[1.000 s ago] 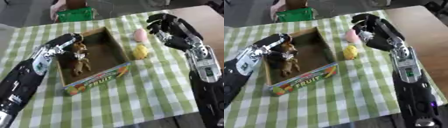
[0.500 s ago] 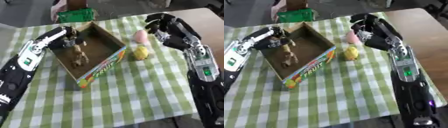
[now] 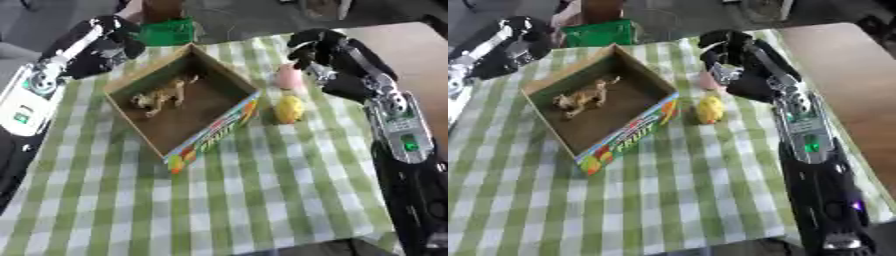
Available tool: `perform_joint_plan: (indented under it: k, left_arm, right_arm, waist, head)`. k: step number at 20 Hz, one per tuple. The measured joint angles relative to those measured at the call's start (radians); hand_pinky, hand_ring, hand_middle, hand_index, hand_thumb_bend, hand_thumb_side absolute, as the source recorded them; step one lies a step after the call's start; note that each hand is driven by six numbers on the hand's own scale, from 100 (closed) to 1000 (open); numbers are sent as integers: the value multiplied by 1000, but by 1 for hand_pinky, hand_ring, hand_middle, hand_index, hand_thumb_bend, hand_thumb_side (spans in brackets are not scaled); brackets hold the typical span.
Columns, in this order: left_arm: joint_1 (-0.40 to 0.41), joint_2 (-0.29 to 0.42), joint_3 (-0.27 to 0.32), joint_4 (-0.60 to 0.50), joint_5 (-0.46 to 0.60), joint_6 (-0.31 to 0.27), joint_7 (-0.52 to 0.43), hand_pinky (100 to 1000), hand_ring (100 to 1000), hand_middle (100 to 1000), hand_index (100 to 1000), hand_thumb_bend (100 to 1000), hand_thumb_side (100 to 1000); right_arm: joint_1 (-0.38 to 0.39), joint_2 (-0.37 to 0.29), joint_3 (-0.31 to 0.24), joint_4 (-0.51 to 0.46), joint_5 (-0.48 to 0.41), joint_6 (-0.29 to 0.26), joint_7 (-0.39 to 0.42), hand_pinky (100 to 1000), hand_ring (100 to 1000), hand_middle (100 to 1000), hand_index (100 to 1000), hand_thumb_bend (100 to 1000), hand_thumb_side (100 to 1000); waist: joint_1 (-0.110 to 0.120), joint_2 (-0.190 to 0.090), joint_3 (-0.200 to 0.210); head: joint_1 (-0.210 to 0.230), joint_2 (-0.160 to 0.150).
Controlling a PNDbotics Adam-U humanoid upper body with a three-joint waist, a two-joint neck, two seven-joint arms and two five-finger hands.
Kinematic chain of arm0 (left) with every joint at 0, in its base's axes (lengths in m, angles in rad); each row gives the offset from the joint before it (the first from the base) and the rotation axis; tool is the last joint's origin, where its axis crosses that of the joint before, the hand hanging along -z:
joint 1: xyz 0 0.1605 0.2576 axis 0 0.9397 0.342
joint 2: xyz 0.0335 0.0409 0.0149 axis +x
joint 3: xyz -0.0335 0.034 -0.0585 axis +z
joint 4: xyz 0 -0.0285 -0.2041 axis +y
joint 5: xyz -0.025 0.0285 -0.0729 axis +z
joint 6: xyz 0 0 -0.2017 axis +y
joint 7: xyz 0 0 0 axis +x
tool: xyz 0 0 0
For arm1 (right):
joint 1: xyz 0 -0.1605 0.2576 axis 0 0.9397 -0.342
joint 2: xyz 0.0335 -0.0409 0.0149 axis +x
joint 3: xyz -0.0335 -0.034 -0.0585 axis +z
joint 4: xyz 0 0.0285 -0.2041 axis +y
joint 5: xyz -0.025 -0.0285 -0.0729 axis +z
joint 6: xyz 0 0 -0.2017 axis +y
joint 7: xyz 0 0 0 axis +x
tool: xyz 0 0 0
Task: Pick up objects on the table and place them in the box.
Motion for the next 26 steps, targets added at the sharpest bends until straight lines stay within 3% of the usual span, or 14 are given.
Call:
perform_joint_plan:
  k: [5,10,16,20,26]
  left_arm:
    - [124,52,26,-166,129,36,53,782,722,715,808,207,732]
    - [272,82,74,-314,248,71,90,773,700,688,798,154,744]
    - [413,81,128,-424,294,106,106,771,691,677,794,132,765]
    - [461,64,152,-453,295,122,114,771,687,672,792,125,776]
    - [478,48,168,-455,295,137,119,769,680,666,791,116,791]
  right_arm:
    - [-49,-29,-22,91,109,-32,-32,672,747,761,821,100,222]
    - [-82,-73,-42,194,296,-91,-76,692,774,784,830,100,206]
    - [-87,-116,-75,309,481,-119,-129,692,772,783,826,100,217]
    - [-77,-148,-86,355,529,-126,-148,695,773,783,826,100,221]
    - [-54,-190,-88,369,528,-157,-120,699,774,783,827,100,265]
  waist:
    - [-9,0,41]
    - [-16,1,71]
    - [-19,8,81]
    - [-24,13,80]
    - [-25,13,74]
  head:
    - [-18,0]
    - [-34,0]
    - [-45,-2]
    - [-48,-2]
    - [-49,-2]
